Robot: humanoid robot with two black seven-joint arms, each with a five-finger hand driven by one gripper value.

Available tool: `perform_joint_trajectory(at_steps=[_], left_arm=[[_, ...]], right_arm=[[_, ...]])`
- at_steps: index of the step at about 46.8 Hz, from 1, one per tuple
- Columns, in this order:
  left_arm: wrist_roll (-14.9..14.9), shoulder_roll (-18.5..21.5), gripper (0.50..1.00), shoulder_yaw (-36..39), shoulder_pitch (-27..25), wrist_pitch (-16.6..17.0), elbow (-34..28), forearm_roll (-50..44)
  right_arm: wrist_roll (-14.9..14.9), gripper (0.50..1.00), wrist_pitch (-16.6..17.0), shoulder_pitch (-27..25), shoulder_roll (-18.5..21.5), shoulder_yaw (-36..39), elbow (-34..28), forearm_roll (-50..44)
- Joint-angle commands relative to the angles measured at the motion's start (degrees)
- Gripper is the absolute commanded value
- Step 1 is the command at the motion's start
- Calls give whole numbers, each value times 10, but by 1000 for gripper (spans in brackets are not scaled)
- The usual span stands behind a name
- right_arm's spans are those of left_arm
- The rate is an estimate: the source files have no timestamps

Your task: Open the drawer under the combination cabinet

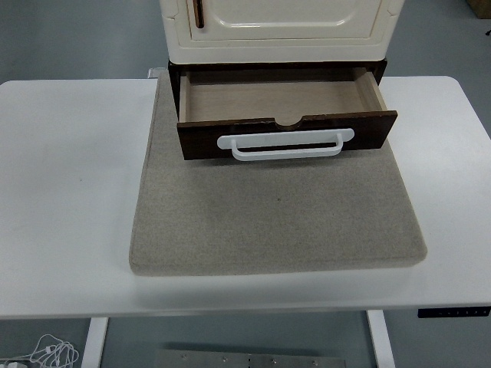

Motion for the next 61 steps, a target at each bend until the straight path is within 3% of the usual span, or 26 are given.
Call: perform_joint_trajectory(at_steps=[1, 11, 21, 28, 44, 52, 61], left_arm=[[1, -6, 1000, -1, 30, -4, 17, -30], [5, -40, 1000, -2, 128, -6, 20, -85], [8, -84, 1000, -6, 189, -4, 50, -122], [7, -119, 1000, -6, 207, -7, 84, -160], [-3, -171, 1000, -8, 232, -10, 86, -250], [-13, -177, 1000, -8, 238, -41, 86, -282], [-21, -182, 1000, -8, 248, -46, 88, -307]], right_arm=[[0, 926, 0, 0, 0, 0, 0, 0], [0, 926, 0, 0, 0, -1, 0, 0], [0, 926, 1, -1, 0, -2, 0, 0], [0, 926, 0, -1, 0, -1, 0, 0], [0, 926, 1, -1, 0, -1, 0, 1], [0, 926, 2, -1, 0, -1, 1, 0], [0, 926, 3, -1, 0, 0, 1, 0]])
